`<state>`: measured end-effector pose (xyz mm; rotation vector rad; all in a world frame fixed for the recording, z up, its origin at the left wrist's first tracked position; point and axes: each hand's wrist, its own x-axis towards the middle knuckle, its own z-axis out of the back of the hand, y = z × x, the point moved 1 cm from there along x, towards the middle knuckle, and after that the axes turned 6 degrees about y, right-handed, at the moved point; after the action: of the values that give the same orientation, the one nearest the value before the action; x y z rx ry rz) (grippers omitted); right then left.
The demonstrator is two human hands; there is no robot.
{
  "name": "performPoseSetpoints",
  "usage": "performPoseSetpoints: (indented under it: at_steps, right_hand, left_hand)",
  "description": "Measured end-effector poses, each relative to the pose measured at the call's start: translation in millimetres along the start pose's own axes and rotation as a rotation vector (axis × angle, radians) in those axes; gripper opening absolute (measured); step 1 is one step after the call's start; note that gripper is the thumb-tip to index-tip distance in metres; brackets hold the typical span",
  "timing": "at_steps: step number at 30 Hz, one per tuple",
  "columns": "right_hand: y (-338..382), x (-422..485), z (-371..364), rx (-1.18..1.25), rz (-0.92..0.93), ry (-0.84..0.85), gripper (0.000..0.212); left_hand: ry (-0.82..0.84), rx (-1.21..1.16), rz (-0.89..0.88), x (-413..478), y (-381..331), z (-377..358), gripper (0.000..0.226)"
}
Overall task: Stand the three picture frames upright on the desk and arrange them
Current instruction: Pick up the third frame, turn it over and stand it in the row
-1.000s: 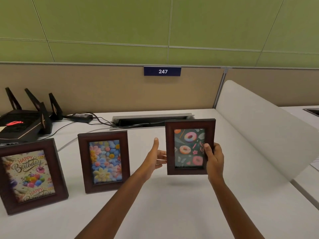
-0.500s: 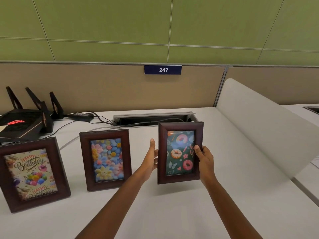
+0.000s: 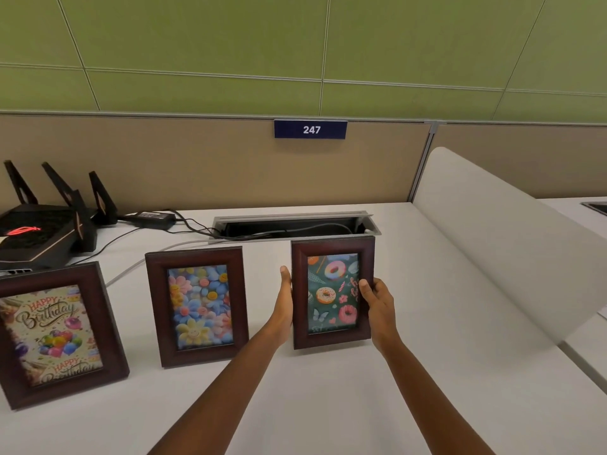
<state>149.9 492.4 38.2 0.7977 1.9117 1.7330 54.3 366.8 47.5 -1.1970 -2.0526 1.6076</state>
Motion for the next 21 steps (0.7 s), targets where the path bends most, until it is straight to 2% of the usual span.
performPoseSetpoints:
  at_steps: [14,21]
  right_hand:
    - [-11,16,3,-0.019,-0.042,0.066,0.012]
    - [-10,10,5,-0.049,-0.061,0.091,0.014]
  left_hand:
    - [-0.060,0.044,0.045,13,11,8,0.062]
    - [-0.136,0.153,-0.042,-2,22,9,0.060]
